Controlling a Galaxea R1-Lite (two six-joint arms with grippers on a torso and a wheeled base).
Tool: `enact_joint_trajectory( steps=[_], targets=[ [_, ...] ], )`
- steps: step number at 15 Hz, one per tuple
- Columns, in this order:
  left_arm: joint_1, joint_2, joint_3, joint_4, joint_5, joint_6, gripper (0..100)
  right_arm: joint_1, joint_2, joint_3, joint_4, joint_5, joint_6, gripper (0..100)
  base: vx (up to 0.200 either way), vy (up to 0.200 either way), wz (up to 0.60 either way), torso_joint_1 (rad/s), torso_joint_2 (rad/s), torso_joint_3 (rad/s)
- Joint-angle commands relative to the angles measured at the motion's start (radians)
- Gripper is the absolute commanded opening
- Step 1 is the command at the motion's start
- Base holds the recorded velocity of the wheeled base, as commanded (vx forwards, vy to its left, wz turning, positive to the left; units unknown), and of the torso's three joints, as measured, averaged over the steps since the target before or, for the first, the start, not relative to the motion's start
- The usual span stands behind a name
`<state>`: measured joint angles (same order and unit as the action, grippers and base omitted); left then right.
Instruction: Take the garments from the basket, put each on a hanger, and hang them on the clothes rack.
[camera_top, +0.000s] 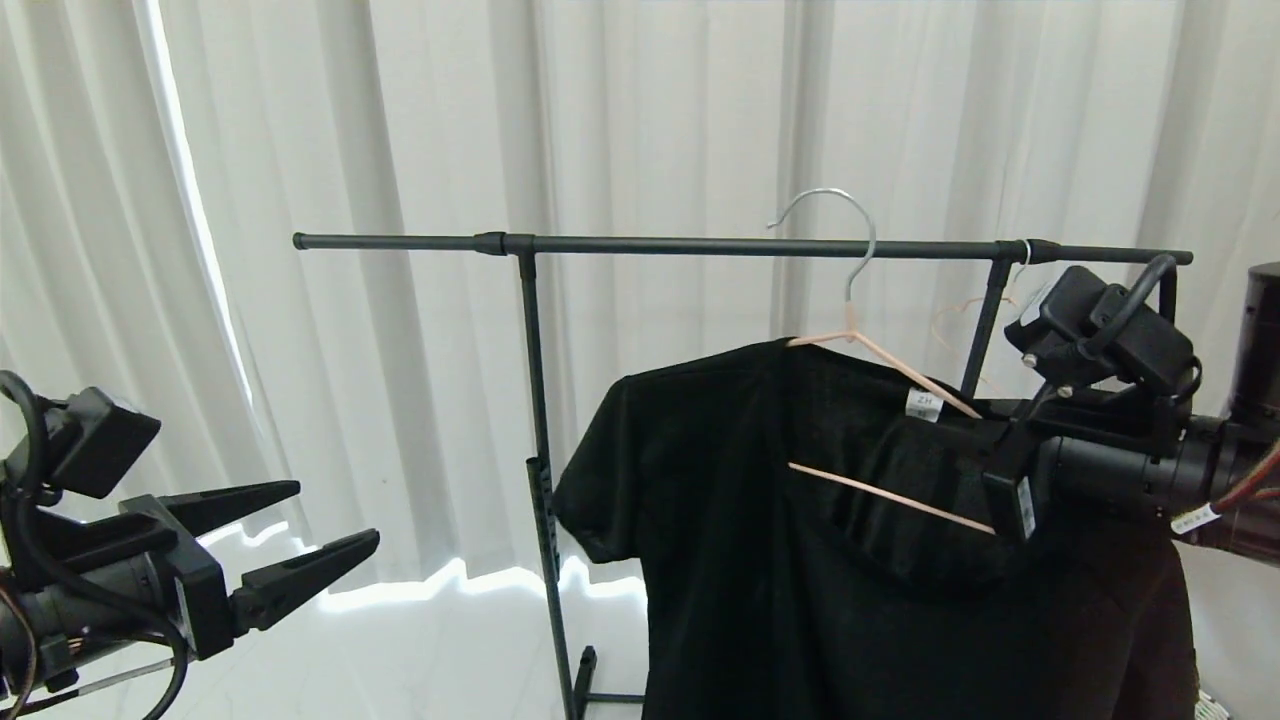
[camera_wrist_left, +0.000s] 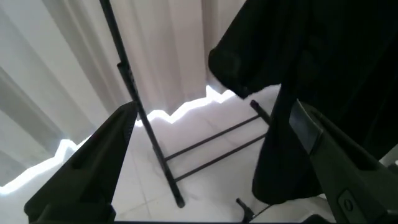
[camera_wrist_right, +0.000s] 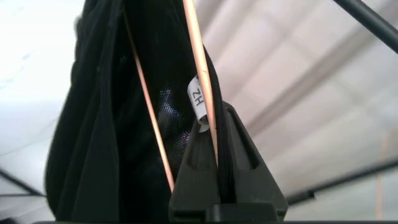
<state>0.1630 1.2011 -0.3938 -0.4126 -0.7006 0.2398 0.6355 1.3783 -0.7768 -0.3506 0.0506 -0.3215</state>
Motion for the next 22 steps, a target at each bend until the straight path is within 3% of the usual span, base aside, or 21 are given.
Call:
enact_joint_trajectory(
  steps=[1, 2, 5, 7, 11, 16, 22],
  targets=[
    [0.004, -0.025, 0.0, 0.0, 0.013, 0.0, 100, -0.03, -0.021, 0.004, 0.004, -0.006, 0.013, 0, 0.0, 0.0, 0.0, 0.0, 0.0, 0.0],
    [0.006, -0.017, 0.004, 0.0, 0.064, 0.006, 100, -0.03, -0.033, 0.016, 0.007, -0.041, 0.07, 0, 0.0, 0.0, 0.0, 0.0, 0.0, 0.0],
    [0.006, 0.017, 0.006, 0.0, 0.276, 0.062, 100, -0.034, -0.071, 0.059, 0.042, -0.249, 0.228, 0, 0.0, 0.0, 0.0, 0.0, 0.0, 0.0],
    [0.006, 0.02, 0.004, 0.0, 0.372, 0.067, 100, -0.046, -0.096, 0.056, 0.147, -0.287, 0.265, 0, 0.0, 0.0, 0.0, 0.0, 0.0, 0.0],
    [0.006, 0.025, 0.004, -0.002, 0.513, 0.122, 100, -0.125, -0.082, 0.044, 0.168, -0.302, 0.28, 0, 0.0, 0.0, 0.0, 0.0, 0.0, 0.0],
    [0.001, 0.022, -0.002, -0.002, 0.526, 0.127, 100, -0.16, -0.025, -0.027, 0.16, -0.304, 0.309, 0, 0.0, 0.0, 0.0, 0.0, 0.0, 0.0],
    [-0.02, 0.02, -0.002, -0.002, 0.524, 0.128, 100, -0.162, -0.021, -0.027, 0.131, -0.304, 0.309, 0, 0.2, 0.0, 0.0, -0.002, 0.0, 0.004]
  ],
)
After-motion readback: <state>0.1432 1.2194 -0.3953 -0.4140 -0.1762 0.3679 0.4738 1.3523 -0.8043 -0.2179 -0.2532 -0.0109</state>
